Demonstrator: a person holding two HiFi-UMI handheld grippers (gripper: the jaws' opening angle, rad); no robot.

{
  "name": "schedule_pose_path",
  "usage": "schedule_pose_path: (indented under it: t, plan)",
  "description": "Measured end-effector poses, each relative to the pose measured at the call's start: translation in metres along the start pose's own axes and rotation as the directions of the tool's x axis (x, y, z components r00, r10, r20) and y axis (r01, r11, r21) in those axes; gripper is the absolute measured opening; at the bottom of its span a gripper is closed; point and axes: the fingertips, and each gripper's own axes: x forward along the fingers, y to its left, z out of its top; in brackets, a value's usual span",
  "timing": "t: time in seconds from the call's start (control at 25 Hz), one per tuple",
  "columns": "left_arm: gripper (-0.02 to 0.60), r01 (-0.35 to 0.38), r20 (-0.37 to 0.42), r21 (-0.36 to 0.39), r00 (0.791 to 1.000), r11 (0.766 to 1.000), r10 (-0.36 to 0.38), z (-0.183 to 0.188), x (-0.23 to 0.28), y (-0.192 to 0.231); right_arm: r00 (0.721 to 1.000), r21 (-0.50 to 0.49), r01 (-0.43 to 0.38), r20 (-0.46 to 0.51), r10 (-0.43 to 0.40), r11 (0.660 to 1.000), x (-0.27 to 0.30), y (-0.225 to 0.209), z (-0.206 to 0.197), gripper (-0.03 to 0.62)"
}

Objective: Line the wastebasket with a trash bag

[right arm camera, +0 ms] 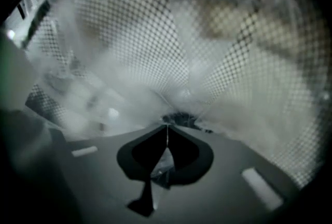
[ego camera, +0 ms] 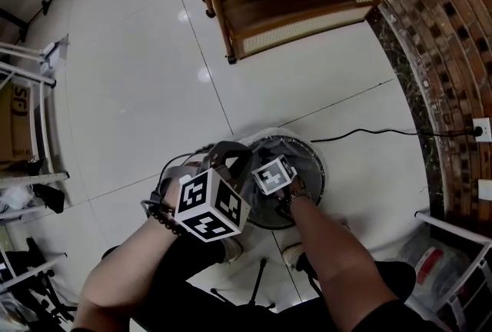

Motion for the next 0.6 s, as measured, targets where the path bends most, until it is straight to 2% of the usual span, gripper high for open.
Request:
schedule_pose_path:
  t: [0.12, 0.24, 0.36, 0.48, 0.6]
  plan:
    - [0.002, -0.017, -0.008, -0.016, 1.000, 1.000, 0.017, -0.011, 0.001, 0.001, 0.998, -0.013, 0.024, 0.059, -0.023, 1.000, -0.019, 0.000, 0.009, 0.009]
    - [0.002, -0.024, -0.003, -0.050, 1.000, 0.998, 0.024, -0.017, 0.002, -0.002, 0.997, 0.014, 0.029, 0.071, -0.029, 0.999, -0.049, 0.002, 0.014, 0.009]
    - [0.002, -0.025, 0.008, -0.077, 1.000, 0.997, 0.025, -0.020, 0.001, -0.008, 0.992, 0.033, 0.038, 0.122, -0.041, 0.999, -0.083, 0.009, 0.025, 0.009]
    - [0.002, -0.034, 0.010, -0.101, 0.999, 0.994, 0.035, -0.019, -0.004, -0.011, 0.992, 0.100, 0.020, 0.123, -0.033, 0.995, -0.099, 0.016, 0.013, 0.003]
    - [0.002, -0.054, 0.003, -0.098, 0.999, 0.994, 0.055, -0.017, -0.013, -0.012, 0.976, 0.091, 0.082, 0.194, -0.099, 0.992, -0.129, 0.009, 0.024, 0.003]
